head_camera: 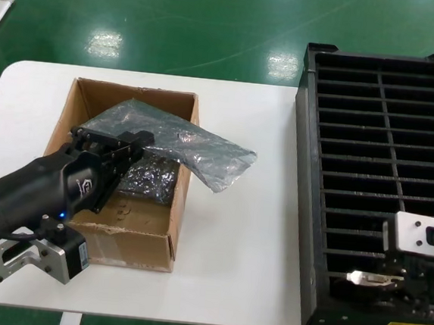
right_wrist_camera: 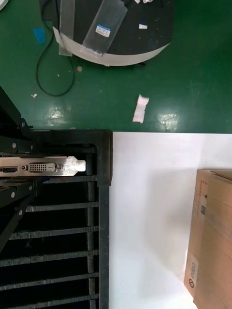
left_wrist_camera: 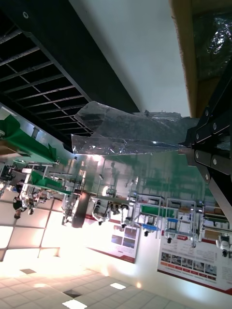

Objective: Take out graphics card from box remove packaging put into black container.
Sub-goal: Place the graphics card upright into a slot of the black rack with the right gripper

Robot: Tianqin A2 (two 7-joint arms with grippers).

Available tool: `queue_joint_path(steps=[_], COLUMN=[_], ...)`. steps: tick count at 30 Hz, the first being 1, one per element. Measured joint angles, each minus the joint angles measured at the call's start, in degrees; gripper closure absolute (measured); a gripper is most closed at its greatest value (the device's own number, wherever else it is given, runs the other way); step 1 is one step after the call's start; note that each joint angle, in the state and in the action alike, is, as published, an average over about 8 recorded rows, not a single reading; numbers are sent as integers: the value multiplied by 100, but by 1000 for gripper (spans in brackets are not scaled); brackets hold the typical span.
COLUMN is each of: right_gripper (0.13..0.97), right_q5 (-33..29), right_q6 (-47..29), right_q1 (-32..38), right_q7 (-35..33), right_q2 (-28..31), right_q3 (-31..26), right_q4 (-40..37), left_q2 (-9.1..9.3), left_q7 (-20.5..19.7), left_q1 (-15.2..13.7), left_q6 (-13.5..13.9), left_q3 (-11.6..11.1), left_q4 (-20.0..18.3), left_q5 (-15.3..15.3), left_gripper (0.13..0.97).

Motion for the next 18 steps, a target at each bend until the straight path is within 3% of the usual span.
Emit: queue_joint_path(steps=[6,18], right_gripper=[902,864], right_q5=[57,109], right_q6=[171,80], right_q1=[54,-78], right_q7=[43,83], right_q2=[-1,-152], right_q3=[-171,97], right_q4=[-130,-139], left_q2=[0,0], left_q7=[0,0], left_q1=[0,0], left_q6=[0,0], left_q3=[0,0], left_q4=[0,0], left_q5=[0,0], left_gripper=[959,959])
